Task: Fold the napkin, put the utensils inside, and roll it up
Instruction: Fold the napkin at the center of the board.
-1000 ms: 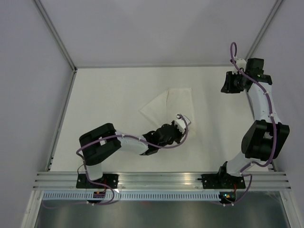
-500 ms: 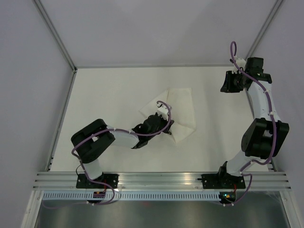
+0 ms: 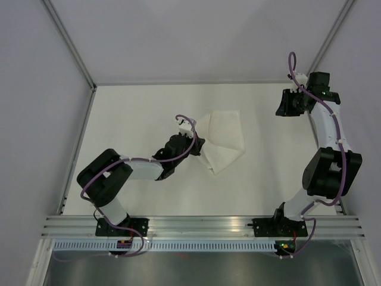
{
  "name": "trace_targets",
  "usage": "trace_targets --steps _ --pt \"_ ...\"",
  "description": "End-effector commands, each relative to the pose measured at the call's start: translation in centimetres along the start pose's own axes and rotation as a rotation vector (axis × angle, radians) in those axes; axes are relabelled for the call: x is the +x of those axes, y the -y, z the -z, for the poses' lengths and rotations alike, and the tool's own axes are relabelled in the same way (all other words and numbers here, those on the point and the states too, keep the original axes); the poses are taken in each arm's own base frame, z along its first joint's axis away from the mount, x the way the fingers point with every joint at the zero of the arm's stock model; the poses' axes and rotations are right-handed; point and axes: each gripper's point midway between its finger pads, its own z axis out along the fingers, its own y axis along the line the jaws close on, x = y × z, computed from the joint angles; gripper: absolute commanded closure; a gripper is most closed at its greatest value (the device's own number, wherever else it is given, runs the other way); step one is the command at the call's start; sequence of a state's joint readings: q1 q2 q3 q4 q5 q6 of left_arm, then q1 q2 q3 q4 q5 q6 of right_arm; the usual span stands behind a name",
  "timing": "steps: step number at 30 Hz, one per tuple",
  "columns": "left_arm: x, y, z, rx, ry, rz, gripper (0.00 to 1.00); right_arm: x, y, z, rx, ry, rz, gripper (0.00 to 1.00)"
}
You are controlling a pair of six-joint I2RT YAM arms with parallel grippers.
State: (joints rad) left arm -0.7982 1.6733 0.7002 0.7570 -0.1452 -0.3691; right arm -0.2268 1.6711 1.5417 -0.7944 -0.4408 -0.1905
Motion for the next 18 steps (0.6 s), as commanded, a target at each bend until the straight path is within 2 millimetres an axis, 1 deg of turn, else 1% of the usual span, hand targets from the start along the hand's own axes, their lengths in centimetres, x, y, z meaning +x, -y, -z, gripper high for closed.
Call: trace_targets --steps 1,3,10,15,18 --pt "-1.4 0.3 0.4 0.027 0.042 0.078 0.98 -1.2 -0.2 0.3 -0.019 0.026 0.017 0.68" --pt "-1.3 -0.4 0.5 0.018 0.039 0.099 0.98 -1.1 -0.4 0.2 -0.022 0.024 0.019 0.68" --pt "-1.5 -1.7 0.2 0.006 0.039 0.14 0.98 -1.0 -0.6 0.0 -0.025 0.019 0.023 0.68" --pt "-1.7 -3.2 -0.1 -0.014 0.039 0.178 0.98 -1.0 -0.7 -0.2 -0.027 0.016 0.025 0.68" --pt "-1.7 -3.7 -0.3 -0.019 0.038 0.197 0.98 -0.7 -0.8 -0.3 -0.028 0.009 0.027 0.68"
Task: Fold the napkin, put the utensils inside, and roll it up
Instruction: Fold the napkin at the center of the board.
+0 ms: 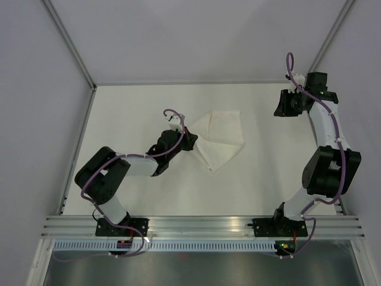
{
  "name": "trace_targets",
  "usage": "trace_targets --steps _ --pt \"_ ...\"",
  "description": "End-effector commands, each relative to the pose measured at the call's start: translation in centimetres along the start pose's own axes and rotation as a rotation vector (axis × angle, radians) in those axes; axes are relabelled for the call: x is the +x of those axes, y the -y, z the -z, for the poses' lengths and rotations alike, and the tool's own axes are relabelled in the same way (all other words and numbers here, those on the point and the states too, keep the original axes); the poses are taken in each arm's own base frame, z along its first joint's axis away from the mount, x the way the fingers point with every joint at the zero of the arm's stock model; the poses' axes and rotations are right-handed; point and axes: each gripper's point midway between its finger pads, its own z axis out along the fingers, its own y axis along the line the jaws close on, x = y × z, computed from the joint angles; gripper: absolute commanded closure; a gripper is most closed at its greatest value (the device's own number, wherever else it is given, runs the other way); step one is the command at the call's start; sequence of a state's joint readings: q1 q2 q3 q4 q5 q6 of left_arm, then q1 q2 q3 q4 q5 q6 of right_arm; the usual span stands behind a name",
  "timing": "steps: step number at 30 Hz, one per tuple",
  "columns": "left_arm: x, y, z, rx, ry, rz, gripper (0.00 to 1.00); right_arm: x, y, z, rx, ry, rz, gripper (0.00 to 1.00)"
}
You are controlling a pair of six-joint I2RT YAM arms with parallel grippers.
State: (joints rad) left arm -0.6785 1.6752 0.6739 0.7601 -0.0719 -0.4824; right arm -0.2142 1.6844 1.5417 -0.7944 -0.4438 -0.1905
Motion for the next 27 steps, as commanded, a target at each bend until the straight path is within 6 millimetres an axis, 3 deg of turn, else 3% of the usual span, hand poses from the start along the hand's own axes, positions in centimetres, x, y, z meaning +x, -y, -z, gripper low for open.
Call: trace_targets --steps 1,27 --pt "-1.2 0.3 -0.3 0.031 0.041 0.062 0.98 -1.0 -0.6 0.2 -0.015 0.025 0.028 0.68" --pt "0.7 -5.1 -0.7 -0.079 -0.013 0.222 0.98 -0.4 -2.2 -0.9 -0.023 -0.006 0.071 0.68"
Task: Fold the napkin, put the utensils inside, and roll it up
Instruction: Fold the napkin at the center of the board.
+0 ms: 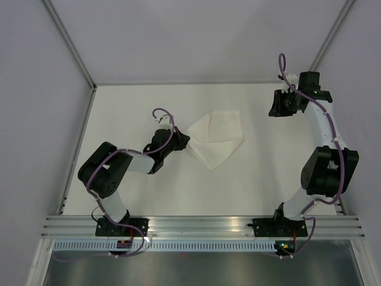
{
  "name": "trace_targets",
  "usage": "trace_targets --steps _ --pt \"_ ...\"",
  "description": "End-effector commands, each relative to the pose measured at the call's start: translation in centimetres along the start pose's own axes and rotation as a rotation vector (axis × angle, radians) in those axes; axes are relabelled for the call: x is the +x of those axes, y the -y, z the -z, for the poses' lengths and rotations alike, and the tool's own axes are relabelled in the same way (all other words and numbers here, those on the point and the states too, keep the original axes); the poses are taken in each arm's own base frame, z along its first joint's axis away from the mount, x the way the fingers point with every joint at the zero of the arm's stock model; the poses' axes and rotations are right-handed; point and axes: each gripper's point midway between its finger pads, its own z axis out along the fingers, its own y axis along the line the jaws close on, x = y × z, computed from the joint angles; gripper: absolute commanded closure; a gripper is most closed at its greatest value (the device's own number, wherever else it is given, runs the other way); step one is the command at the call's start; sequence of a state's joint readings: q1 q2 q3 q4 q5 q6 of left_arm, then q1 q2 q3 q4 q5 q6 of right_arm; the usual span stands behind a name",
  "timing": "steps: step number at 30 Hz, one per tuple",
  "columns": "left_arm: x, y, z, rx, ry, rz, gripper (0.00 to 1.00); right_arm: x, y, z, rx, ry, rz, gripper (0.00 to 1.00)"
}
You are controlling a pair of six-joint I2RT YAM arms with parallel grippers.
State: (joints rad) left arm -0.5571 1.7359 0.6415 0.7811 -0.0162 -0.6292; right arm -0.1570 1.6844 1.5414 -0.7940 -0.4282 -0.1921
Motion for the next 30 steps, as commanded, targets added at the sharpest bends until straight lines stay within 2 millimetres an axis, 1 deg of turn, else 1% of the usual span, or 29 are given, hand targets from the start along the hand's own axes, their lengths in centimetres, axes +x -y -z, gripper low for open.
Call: trace_targets --steps 1,8,20,29,30 --pt "-0.4 0.0 -0.5 0.009 0.013 0.056 0.98 -0.3 -0.2 -0.2 0.0 0.009 0.029 0.68" --pt "-0.5 -0.6 -0.4 -0.002 0.019 0.081 0.98 0.0 -0.6 -0.4 -0.004 0.0 0.037 0.68" --pt "0.3 -2.2 0.1 -0.04 0.015 0.127 0.98 0.6 -0.9 -0.9 -0.008 -0.014 0.042 0.68" --pt "0.5 -2.9 -0.4 -0.053 0.005 0.156 0.98 1.0 -0.9 -1.1 -0.007 -0.023 0.047 0.68" --pt "0.7 -2.6 -0.5 -0.038 -0.01 0.159 0.98 1.0 -0.9 -1.1 -0.007 -0.026 0.047 0.68"
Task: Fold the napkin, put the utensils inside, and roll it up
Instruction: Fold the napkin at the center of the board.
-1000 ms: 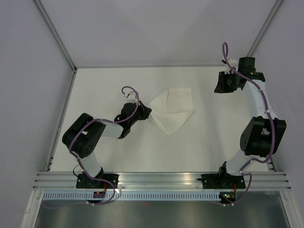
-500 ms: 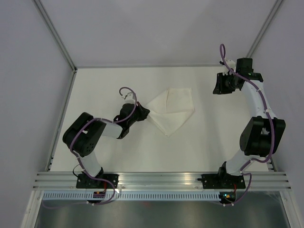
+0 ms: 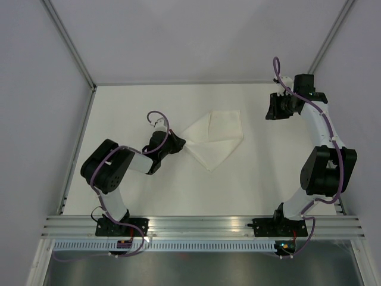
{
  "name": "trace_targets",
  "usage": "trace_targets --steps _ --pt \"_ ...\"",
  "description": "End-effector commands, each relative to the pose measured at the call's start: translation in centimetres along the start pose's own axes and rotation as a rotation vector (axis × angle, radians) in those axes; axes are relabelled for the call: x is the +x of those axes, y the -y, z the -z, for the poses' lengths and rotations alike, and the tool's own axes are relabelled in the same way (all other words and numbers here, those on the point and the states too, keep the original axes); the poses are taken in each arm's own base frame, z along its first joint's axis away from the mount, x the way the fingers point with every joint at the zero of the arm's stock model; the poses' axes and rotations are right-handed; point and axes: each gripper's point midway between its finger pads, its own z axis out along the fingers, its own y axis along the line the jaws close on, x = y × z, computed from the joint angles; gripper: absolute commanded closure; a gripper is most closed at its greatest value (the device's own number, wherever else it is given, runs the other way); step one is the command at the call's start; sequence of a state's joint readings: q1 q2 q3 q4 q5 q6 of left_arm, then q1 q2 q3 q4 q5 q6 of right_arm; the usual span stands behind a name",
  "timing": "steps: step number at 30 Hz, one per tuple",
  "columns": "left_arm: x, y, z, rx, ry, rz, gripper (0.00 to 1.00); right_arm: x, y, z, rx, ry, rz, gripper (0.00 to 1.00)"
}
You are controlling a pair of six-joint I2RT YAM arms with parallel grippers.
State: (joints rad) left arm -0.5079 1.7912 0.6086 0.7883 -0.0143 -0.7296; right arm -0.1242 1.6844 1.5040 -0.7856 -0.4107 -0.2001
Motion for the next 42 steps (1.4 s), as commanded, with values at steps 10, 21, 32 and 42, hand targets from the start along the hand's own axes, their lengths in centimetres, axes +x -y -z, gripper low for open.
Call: trace_targets --steps 10,21,32,42 --pt "-0.7 0.6 -0.9 0.038 0.011 0.072 0.97 0.6 -0.9 -0.6 -0.013 -0.023 0.072 0.68" --pt "-0.3 0.1 -0.9 0.022 0.005 0.083 0.91 4.9 -7.5 -3.7 -0.206 -0.201 0.174 0.69" --pt "-2.1 1.2 -0.3 0.04 0.046 0.07 0.75 5.8 -8.2 -4.4 -0.204 -0.227 0.217 0.69" --pt "-5.1 1.8 0.1 -0.006 0.111 0.035 0.64 6.0 -8.6 -4.8 -0.212 -0.238 0.233 0.69"
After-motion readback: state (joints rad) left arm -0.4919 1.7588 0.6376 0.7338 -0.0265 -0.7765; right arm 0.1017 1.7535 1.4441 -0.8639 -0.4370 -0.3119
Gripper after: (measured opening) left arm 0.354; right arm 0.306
